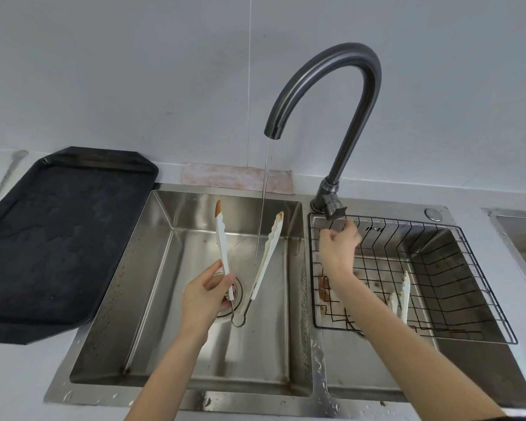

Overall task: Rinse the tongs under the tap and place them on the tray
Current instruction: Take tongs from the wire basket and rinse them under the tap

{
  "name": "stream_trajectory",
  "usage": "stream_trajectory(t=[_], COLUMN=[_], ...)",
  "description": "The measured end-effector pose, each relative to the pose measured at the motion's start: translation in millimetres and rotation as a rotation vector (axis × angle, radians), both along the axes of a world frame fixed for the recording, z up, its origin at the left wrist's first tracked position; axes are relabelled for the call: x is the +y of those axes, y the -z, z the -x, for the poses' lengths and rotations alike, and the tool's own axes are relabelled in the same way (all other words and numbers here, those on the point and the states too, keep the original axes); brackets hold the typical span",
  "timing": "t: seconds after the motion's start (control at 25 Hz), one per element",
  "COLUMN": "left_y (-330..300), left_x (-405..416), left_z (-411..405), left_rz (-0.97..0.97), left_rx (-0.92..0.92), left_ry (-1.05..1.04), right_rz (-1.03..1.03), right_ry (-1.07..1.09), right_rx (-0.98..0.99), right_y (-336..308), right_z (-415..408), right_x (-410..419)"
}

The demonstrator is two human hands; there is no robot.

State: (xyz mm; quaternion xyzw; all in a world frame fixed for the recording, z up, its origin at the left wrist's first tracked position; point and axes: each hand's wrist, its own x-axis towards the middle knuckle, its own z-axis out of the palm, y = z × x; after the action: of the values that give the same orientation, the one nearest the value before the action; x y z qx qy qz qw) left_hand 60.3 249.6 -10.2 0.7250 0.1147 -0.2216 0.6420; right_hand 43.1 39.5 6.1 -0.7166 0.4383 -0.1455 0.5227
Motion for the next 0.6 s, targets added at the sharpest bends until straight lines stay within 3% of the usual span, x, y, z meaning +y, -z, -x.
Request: stream_trajectory(t=[0.16,0.24,0.4,0.6], left_y=[1,4,4,3], left_x=[7,13,20,20], left_z=[0,-3,-8,-10], left_rz=[-0.038,-0.098,-0.214,-0.250], left_rx=[-0.057,-0.102,-0.159,-0.173], left_ry=[-0.011,-0.025,-0.062,-0.041], right_rz=[-0.613,-0.787,-0.955,-0.993], right_ry=[-0.132,-0.159,-0.136,-0.115], right_rx=[-0.026,-0.063,-0.146,-0.116], right_y=[17,21,27,34], right_z=[-15,-31,-53,-66], right_x=[40,48,53,56])
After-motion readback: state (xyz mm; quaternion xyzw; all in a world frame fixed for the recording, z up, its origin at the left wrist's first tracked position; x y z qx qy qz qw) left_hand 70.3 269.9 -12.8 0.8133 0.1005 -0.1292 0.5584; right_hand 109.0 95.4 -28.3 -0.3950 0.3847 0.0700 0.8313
